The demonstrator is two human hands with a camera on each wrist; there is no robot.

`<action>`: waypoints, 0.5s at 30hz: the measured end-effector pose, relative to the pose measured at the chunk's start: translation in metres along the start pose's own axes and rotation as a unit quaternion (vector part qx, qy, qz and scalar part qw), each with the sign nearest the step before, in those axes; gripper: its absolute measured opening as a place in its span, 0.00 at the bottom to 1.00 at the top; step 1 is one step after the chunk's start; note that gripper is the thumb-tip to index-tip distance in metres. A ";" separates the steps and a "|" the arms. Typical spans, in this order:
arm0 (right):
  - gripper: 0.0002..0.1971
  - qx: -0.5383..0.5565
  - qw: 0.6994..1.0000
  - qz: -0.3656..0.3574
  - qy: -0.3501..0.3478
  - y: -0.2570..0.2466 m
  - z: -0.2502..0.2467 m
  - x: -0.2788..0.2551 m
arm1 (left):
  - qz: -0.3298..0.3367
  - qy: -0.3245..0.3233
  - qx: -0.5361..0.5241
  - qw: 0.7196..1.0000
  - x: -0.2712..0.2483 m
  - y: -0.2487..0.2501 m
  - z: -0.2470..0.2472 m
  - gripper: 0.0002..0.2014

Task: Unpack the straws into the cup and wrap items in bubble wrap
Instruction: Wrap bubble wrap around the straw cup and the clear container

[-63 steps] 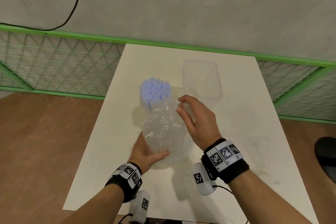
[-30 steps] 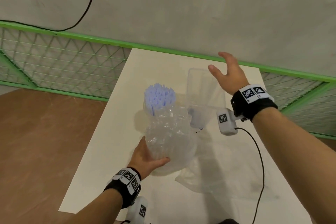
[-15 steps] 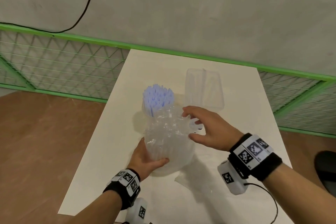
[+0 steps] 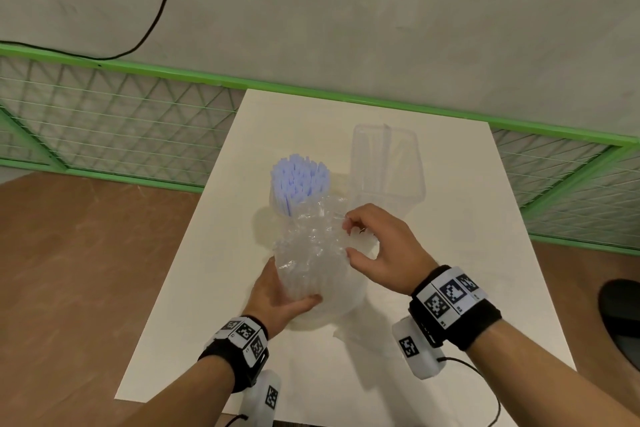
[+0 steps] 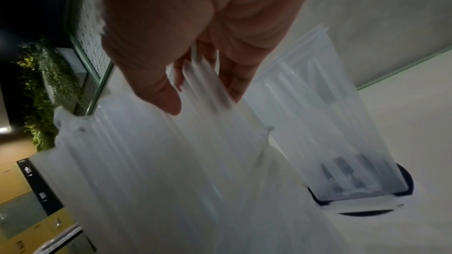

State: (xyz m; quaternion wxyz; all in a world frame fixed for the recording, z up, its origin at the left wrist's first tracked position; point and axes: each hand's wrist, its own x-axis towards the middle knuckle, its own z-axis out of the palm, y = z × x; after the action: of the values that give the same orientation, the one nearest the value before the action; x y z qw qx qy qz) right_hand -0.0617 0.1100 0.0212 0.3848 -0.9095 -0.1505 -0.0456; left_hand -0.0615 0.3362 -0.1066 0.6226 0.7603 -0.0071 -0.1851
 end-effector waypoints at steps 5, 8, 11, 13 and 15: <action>0.13 -0.002 0.999 0.014 0.039 0.004 0.010 -0.010 | -0.003 -0.001 -0.025 1.000 -0.002 0.001 0.001 0.44; 0.10 0.004 0.998 0.040 0.057 0.005 0.016 -0.014 | 0.003 -0.003 -0.013 1.000 -0.003 0.001 0.000 0.44; 0.09 -0.001 0.997 0.037 0.069 0.003 0.019 -0.015 | 0.003 -0.001 0.001 1.000 -0.003 -0.002 -0.001 0.46; 0.11 -0.002 0.997 0.026 0.072 -0.001 0.022 -0.015 | -0.001 0.000 0.009 1.000 -0.003 -0.004 -0.001 0.47; 0.12 -0.011 0.997 0.015 0.071 -0.003 0.025 -0.015 | -0.003 -0.001 0.009 1.000 -0.002 -0.006 -0.002 0.48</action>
State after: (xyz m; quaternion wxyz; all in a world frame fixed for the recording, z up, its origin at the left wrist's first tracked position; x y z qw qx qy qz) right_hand -0.0779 0.1256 0.0027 0.3855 -0.9101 -0.1092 -0.1057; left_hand -0.0643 0.3398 -0.1114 0.6150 0.7659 -0.0070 -0.1876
